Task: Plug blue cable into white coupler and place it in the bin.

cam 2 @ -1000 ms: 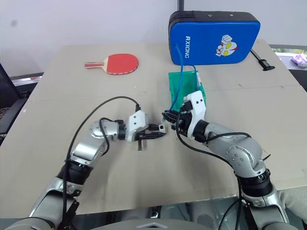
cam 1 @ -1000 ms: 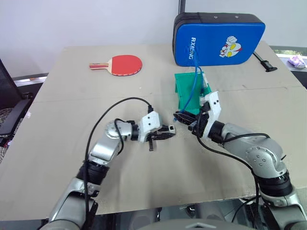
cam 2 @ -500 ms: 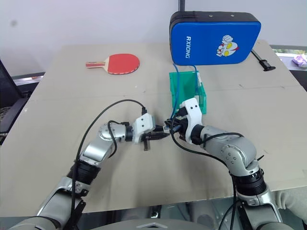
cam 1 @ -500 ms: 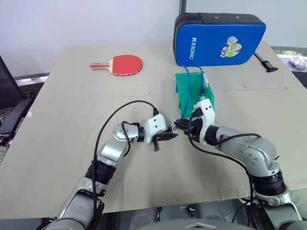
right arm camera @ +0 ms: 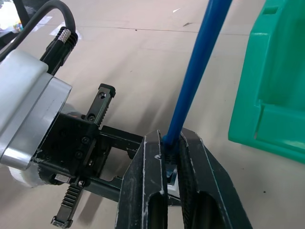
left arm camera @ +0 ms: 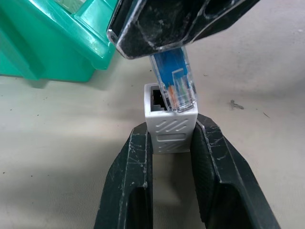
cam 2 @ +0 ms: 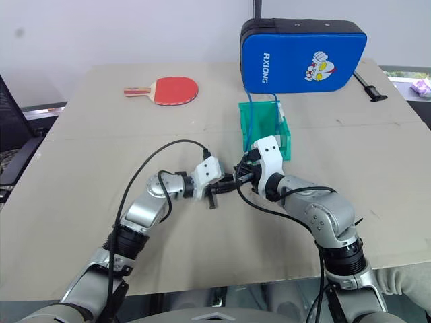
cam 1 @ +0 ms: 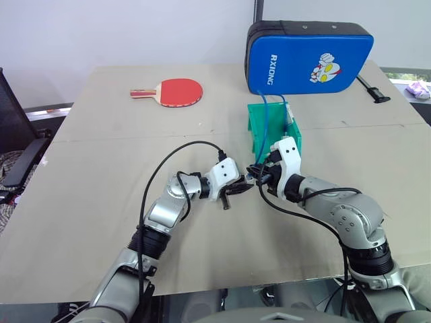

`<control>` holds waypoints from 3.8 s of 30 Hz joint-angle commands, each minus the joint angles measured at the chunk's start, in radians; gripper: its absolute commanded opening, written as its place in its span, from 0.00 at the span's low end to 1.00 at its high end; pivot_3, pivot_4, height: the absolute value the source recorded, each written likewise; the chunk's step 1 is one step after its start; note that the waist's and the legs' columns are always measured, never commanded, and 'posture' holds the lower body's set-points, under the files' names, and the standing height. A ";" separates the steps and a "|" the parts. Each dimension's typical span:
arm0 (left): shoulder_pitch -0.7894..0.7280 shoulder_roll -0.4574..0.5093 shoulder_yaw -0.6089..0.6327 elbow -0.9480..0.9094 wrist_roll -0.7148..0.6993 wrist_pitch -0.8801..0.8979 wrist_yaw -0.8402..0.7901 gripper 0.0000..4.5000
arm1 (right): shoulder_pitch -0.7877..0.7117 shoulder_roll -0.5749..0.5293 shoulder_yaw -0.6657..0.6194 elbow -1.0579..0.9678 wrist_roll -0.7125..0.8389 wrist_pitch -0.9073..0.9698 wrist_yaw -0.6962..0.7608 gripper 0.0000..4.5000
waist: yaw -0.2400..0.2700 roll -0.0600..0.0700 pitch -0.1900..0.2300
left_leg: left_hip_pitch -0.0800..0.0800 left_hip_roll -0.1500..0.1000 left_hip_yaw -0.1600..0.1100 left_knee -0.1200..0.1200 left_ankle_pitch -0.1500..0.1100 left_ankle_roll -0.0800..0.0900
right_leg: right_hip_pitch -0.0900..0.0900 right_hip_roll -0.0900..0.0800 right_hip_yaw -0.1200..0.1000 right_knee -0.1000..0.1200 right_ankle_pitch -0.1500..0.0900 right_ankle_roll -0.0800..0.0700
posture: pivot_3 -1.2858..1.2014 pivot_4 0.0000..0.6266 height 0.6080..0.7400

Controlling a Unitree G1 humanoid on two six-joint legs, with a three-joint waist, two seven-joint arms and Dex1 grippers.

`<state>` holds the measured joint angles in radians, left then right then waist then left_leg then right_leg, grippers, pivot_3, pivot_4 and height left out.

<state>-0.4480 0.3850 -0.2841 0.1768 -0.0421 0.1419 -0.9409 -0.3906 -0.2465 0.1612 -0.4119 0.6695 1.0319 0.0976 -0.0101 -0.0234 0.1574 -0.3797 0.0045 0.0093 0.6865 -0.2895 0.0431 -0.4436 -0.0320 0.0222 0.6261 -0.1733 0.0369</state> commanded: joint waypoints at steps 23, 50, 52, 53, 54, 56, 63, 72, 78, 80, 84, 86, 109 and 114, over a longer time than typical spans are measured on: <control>-0.029 -0.062 0.010 -0.098 -0.021 0.156 0.049 0.11 | -0.011 0.024 0.055 -0.051 -0.173 0.100 -0.033 0.00 | 0.000 0.000 0.000 | 0.000 -0.001 -0.001 0.000 0.000 0.000 | 0.000 0.000 0.000 0.000 0.000 0.000 | 0.52 0.24 1.00; -0.025 -0.111 -0.007 -0.154 -0.016 0.252 0.129 0.11 | 0.023 -0.085 0.247 0.063 -0.331 0.061 0.175 0.00 | 0.002 0.001 -0.003 | 0.001 -0.002 -0.005 0.000 0.000 0.000 | 0.004 -0.002 -0.004 -0.002 -0.002 0.002 | 0.52 0.24 1.00; -0.031 -0.114 -0.008 -0.148 -0.016 0.248 0.131 0.11 | 0.008 -0.097 0.267 0.088 -0.343 0.045 0.207 0.00 | 0.001 0.001 -0.003 | 0.002 -0.002 -0.005 0.000 0.000 0.000 | 0.004 -0.002 -0.004 -0.002 -0.002 0.002 | 0.52 0.24 1.00; -0.034 -0.116 -0.008 -0.145 -0.016 0.247 0.132 0.11 | 0.004 -0.098 0.274 0.098 -0.347 0.039 0.220 0.00 | 0.001 0.001 -0.004 | 0.002 -0.002 -0.005 0.000 0.000 0.000 | 0.005 -0.002 -0.005 -0.002 -0.002 0.002 | 0.52 0.24 1.00; -0.036 -0.118 -0.007 -0.142 -0.016 0.244 0.135 0.11 | -0.001 -0.096 0.281 0.119 -0.354 0.029 0.234 0.00 | 0.001 0.001 -0.005 | 0.002 -0.002 -0.006 0.000 0.000 0.000 | 0.005 -0.002 -0.005 -0.002 -0.002 0.002 | 0.52 0.24 1.00; -0.039 -0.121 -0.005 -0.136 -0.015 0.238 0.141 0.11 | -0.005 -0.100 0.297 0.152 -0.374 0.006 0.258 0.00 | 0.001 0.001 -0.006 | 0.003 -0.002 -0.007 0.000 0.000 0.000 | 0.007 -0.001 -0.006 -0.002 -0.002 0.003 | 0.52 0.24 1.00; 0.014 -0.096 0.048 -0.181 -0.085 0.260 0.110 0.44 | 0.037 -0.047 0.162 0.119 -0.349 -0.053 0.273 0.00 | -0.004 0.001 -0.006 | 0.016 -0.001 -0.009 -0.002 0.000 0.000 | 0.017 -0.001 -0.007 -0.003 -0.006 0.000 | 0.52 0.24 1.00; 0.207 0.044 0.183 -0.349 -0.204 0.219 0.055 0.99 | 0.056 0.017 -0.167 -0.129 -0.128 0.017 0.266 0.00 | -0.005 0.002 -0.004 | 0.012 0.001 -0.010 -0.009 0.000 0.000 | 0.010 0.001 -0.007 -0.003 -0.006 -0.001 | 0.52 0.24 1.00; 0.287 0.068 0.268 -0.399 -0.325 0.119 -0.017 0.99 | -0.094 -0.004 -0.371 -0.169 0.020 0.144 0.218 0.00 | -0.001 0.004 -0.003 | -0.004 0.000 -0.009 -0.006 0.000 -0.001 | -0.004 -0.002 -0.008 -0.002 -0.001 -0.001 | 0.52 0.24 1.00; 0.293 0.065 0.296 -0.434 -0.381 0.142 -0.014 0.99 | -0.191 -0.032 -0.412 -0.107 0.026 0.173 0.198 0.00 | -0.003 0.005 -0.001 | -0.004 0.000 -0.009 -0.006 0.000 -0.001 | -0.004 -0.002 -0.008 -0.003 -0.001 -0.001 | 0.52 0.24 1.00; 0.312 0.054 0.315 -0.486 -0.417 0.145 0.021 0.99 | -0.351 -0.140 -0.303 0.111 -0.075 0.129 0.228 0.00 | -0.006 0.005 -0.001 | -0.004 -0.001 -0.007 -0.006 0.000 -0.001 | -0.003 -0.002 -0.007 -0.004 -0.001 -0.001 | 0.52 0.24 1.00; 0.315 0.048 0.312 -0.500 -0.422 0.144 0.038 0.99 | -0.383 -0.177 -0.229 0.220 -0.134 0.053 0.273 0.00 | -0.006 0.005 -0.001 | -0.004 -0.001 -0.007 -0.006 0.000 -0.001 | -0.003 -0.002 -0.007 -0.004 -0.001 -0.001 | 0.52 0.24 1.00; 0.491 0.190 0.417 -0.590 -0.493 0.211 0.065 1.00 | 0.371 -0.497 -0.567 -0.190 -0.163 -0.442 0.724 0.99 | 0.000 0.007 0.002 | -0.006 -0.001 -0.010 -0.007 0.000 0.000 | -0.003 -0.001 -0.008 -0.007 -0.004 0.004 | 0.52 0.24 1.00; 0.598 0.301 0.498 -0.570 -0.511 0.223 -0.007 1.00 | 0.644 -0.513 -0.650 -0.147 -0.230 -0.606 0.817 0.99 | -0.004 0.006 0.003 | -0.001 0.001 -0.004 -0.007 0.000 0.000 | -0.002 0.000 -0.004 -0.005 -0.008 0.002 | 0.52 0.24 1.00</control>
<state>0.1462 0.6707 0.1765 -0.3718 -0.5263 0.3675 -0.9238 0.2436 -0.7502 -0.4434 -0.5561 0.4604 0.4917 0.8887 -0.0141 -0.0176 0.1604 -0.3803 0.0055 0.0070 0.6794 -0.2897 0.0429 -0.4457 -0.0325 0.0186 0.6219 -0.1809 0.0385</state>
